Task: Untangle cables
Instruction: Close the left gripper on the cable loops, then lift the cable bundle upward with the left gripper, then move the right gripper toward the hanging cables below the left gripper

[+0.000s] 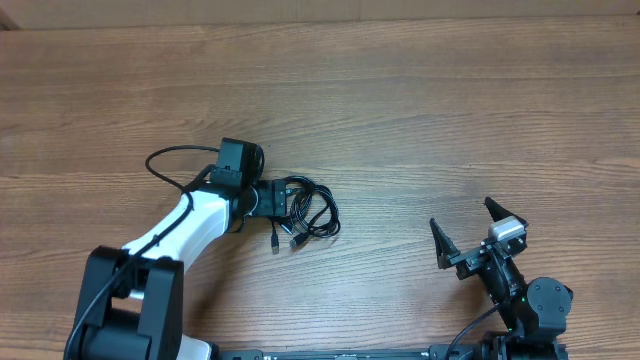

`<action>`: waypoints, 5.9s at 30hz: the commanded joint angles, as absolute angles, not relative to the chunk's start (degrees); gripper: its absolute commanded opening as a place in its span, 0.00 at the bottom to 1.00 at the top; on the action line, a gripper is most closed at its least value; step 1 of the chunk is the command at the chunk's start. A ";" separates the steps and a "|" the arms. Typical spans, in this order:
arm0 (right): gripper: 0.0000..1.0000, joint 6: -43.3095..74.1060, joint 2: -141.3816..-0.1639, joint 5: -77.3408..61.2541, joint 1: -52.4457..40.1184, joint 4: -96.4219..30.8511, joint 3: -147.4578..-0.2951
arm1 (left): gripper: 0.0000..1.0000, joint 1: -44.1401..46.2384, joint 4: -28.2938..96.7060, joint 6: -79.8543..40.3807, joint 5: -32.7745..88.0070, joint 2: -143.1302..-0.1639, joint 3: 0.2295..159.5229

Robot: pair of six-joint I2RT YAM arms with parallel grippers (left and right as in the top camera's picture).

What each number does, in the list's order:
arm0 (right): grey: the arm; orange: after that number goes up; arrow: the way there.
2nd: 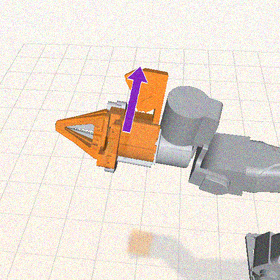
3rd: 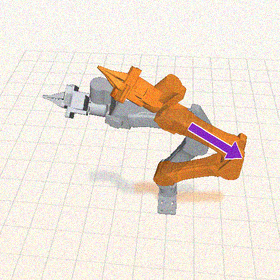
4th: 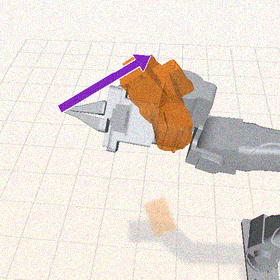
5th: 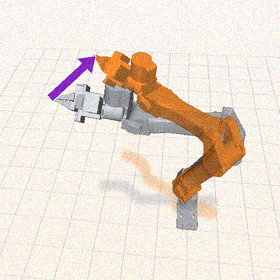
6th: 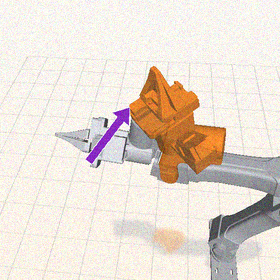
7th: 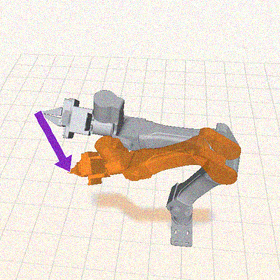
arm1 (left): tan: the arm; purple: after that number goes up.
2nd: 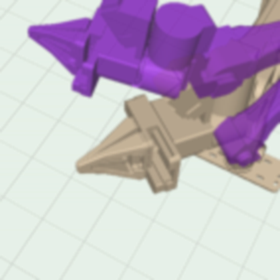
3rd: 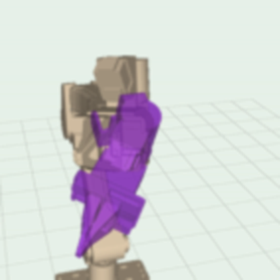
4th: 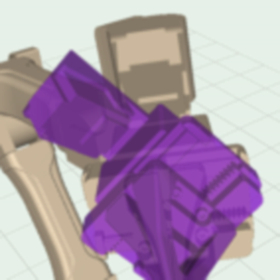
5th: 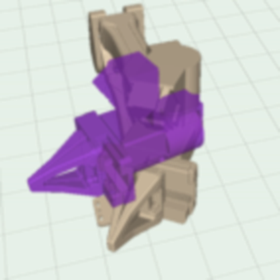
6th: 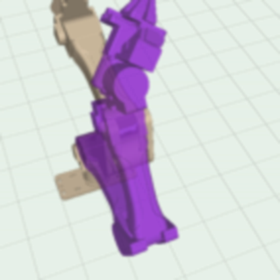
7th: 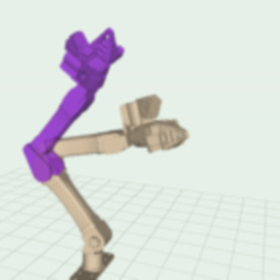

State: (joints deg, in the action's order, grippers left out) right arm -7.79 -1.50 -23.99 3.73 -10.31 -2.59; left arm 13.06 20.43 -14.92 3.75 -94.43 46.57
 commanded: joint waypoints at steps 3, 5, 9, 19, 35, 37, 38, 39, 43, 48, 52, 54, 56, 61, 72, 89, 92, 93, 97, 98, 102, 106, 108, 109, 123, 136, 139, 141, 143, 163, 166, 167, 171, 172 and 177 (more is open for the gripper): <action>1.00 -8.23 -1.41 -23.57 3.95 -11.29 -3.70 | 0.94 13.15 19.57 -15.92 5.04 -96.66 47.72; 1.00 -8.23 -1.41 -23.57 3.92 -11.29 -3.70 | 0.92 13.17 19.00 -15.90 4.03 -96.66 47.72; 1.00 -8.23 -1.41 -23.57 3.95 -11.29 -3.70 | 0.89 13.17 19.03 -15.84 2.20 -96.88 47.72; 1.00 -8.23 -1.41 -23.57 3.95 -11.29 -3.73 | 0.88 13.17 20.80 -12.99 4.86 -97.76 47.72; 1.00 -8.23 -1.41 -23.57 3.92 -11.29 -3.70 | 0.78 13.17 23.99 -6.15 2.81 -97.84 47.72; 1.00 -8.23 -1.41 -23.57 3.95 -11.29 -3.73 | 0.76 13.17 23.94 -6.15 1.91 -97.84 47.72; 1.00 -8.23 -1.41 -23.57 3.92 -11.29 -3.70 | 0.77 13.17 23.94 -6.17 1.41 -97.84 47.72; 1.00 -8.23 -1.41 -23.57 3.95 -11.29 -3.70 | 0.77 13.17 23.97 -6.17 1.08 -97.84 47.72; 1.00 -8.23 -1.41 -23.57 3.92 -11.29 -3.70 | 0.75 13.17 23.86 -6.17 0.89 -97.86 47.72; 1.00 -8.23 -1.41 -23.57 3.95 -11.29 -3.70 | 0.60 13.17 23.77 -6.17 0.82 -97.91 47.72; 1.00 -8.23 -1.41 -23.57 3.95 -11.29 -3.70 | 0.49 13.17 23.57 -6.17 0.80 -98.52 47.72; 1.00 -8.23 -1.41 -23.57 3.92 -11.29 -3.70 | 0.43 13.17 23.42 -6.15 0.71 -99.15 47.72; 1.00 -8.23 -1.41 -23.57 3.92 -11.29 -3.70 | 0.34 13.17 23.27 -6.17 0.60 -99.94 47.72; 1.00 -8.23 -1.41 -23.57 3.95 -11.29 -3.70 | 0.21 13.17 22.11 -6.17 0.64 -101.51 47.72; 1.00 -8.23 -1.41 -23.57 3.95 -11.29 -3.73 | 0.04 13.15 24.67 -5.50 4.32 -100.66 49.74; 1.00 -8.23 -1.41 -23.57 3.92 -11.29 -3.70 | 0.04 13.15 35.90 13.61 25.80 -86.26 69.65; 1.00 -8.23 -1.41 -23.57 3.95 -11.29 -3.70 | 0.04 13.15 38.79 15.62 25.80 -84.44 71.79; 1.00 -8.23 -1.41 -23.57 3.92 -11.27 -3.73 | 0.04 13.15 39.88 16.38 25.82 -83.88 72.34; 1.00 -8.21 -1.41 -23.59 3.92 -11.29 -3.70 | 0.04 13.15 43.00 19.09 28.49 -81.58 73.14; 1.00 -8.21 -1.41 -23.59 3.92 -11.29 -3.70 | 0.04 13.15 43.42 19.68 29.32 -81.17 73.14; 1.00 -8.21 -1.41 -23.59 3.92 -10.87 -3.70 | 0.04 13.13 44.95 22.61 33.76 -79.18 73.14; 1.00 0.99 -1.41 -24.53 3.92 -5.39 -3.77 | 0.04 13.10 45.01 23.49 37.19 -77.93 73.17; 1.00 5.17 -1.41 -27.57 3.92 -3.42 -4.27 | 0.04 13.08 45.01 24.36 38.85 -77.52 73.19; 1.00 6.31 -1.41 -29.89 3.92 -3.29 -4.99 | 0.04 13.08 44.95 24.53 39.29 -77.43 73.19; 1.00 8.49 -15.09 -36.14 3.92 -30.13 -31.83 | 0.04 11.49 44.18 27.22 49.36 -76.69 73.56; 1.00 0.56 -50.22 -36.16 3.88 -70.61 -65.63 | 0.04 8.36 39.05 20.91 49.91 -76.69 73.56; 1.00 0.60 -55.90 -37.67 3.88 -72.58 -67.66 | 0.04 7.40 37.95 20.99 53.58 -76.69 73.56; 1.00 0.60 -58.89 -41.06 3.88 -72.49 -67.64 | 0.04 6.92 37.43 20.99 55.18 -76.69 73.56; 1.00 0.62 -61.84 -44.29 3.88 -72.58 -67.64 | 0.04 6.68 37.47 20.97 55.11 -76.69 73.56; 1.00 -7.70 -68.10 -49.15 -1.26 -68.55 -67.64 | 0.04 6.76 37.65 20.53 53.58 -76.75 73.56; 1.00 -8.05 -68.10 -49.12 -4.93 -64.60 -67.64 | 0.04 6.76 37.67 20.56 53.58 -76.75 73.56; 1.00 -8.05 -68.10 -48.99 -6.04 -63.20 -67.64 | 0.04 6.76 37.74 20.56 53.58 -76.75 73.56; 1.00 -8.01 -68.10 -48.97 -9.43 -57.34 -67.64 | 0.04 6.72 38.89 20.56 52.90 -76.75 73.56; 1.00 -8.01 -68.10 -48.97 -9.85 -56.42 -67.64 | 0.04 6.72 39.24 20.56 51.81 -76.75 73.56; 1.00 -8.01 -68.10 -49.04 -10.57 -54.02 -67.64 | 0.04 6.76 42.26 20.56 47.59 -76.75 73.56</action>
State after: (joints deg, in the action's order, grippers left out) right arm -7.44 -68.84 -48.60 -10.17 -54.59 -66.24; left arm 6.96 41.56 21.32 49.12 -78.22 71.83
